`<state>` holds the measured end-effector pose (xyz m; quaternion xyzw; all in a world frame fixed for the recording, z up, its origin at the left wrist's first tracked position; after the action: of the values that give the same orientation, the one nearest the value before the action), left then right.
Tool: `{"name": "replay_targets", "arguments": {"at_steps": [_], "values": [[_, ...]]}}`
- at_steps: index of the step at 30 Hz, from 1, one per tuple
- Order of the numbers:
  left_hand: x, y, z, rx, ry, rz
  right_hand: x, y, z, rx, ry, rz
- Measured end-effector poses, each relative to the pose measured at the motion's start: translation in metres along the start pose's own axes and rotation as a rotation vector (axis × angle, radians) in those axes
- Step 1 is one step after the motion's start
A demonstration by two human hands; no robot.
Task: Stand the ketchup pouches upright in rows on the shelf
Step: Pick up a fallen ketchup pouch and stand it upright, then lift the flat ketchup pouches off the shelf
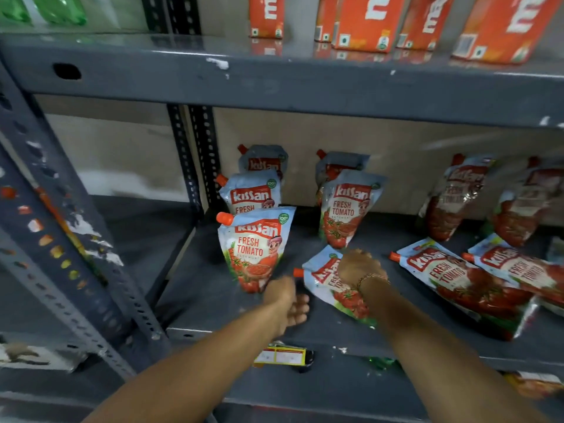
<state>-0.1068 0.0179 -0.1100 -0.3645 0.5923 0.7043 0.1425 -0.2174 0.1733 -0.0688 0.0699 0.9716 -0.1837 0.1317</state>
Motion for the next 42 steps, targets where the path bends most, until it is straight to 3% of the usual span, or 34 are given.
{"name": "replay_targets", "arguments": {"at_steps": [3,6,8,10,13,16,21,24,26,29,33,37,42], "values": [[0.008,-0.003,0.041,0.009,-0.151,-0.079,0.000,0.001,-0.011,0.061,-0.018,-0.076],[0.020,0.010,0.049,0.012,-0.088,0.017,-0.009,0.013,-0.028,0.250,0.071,0.008],[0.023,0.037,0.040,0.077,0.025,0.210,-0.019,0.014,-0.043,0.405,0.193,-0.019],[0.008,0.082,0.038,0.293,0.139,0.505,-0.031,0.015,-0.068,0.629,0.393,-0.112],[-0.040,0.130,0.049,0.474,0.203,0.911,-0.048,0.019,-0.088,1.002,0.584,-0.237],[-0.046,0.127,0.047,0.574,0.298,1.008,-0.044,0.023,-0.070,1.084,0.548,-0.236],[-0.019,0.086,0.051,0.389,0.354,0.877,-0.026,0.031,-0.047,1.090,0.416,-0.233],[-0.008,0.044,0.053,0.056,0.488,0.564,-0.021,0.036,-0.055,1.009,0.359,-0.325],[-0.009,0.007,0.083,-0.116,0.462,0.327,-0.013,0.056,-0.070,0.805,0.383,-0.370],[-0.012,-0.009,0.150,-0.138,0.209,0.218,0.010,0.092,-0.098,0.373,0.423,-0.331],[-0.002,-0.004,0.231,-0.147,-0.020,0.042,0.042,0.159,-0.116,-0.295,0.204,-0.100],[0.016,-0.006,0.285,-0.142,-0.153,-0.044,0.062,0.193,-0.131,-0.215,0.099,-0.095],[0.024,-0.009,0.279,-0.126,-0.019,0.031,0.075,0.210,-0.137,0.017,0.083,-0.127]]}}
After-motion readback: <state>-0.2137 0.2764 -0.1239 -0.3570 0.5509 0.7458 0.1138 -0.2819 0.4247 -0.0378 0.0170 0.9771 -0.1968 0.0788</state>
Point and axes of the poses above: each hand's wrist, its own x-axis towards the middle knuckle, its own z-axis out of the palm, y = z × x, the point moved 9 cm from there along x, towards the middle knuckle, and after that the axes turned 3 degrees about x, right-handed, at the moved point
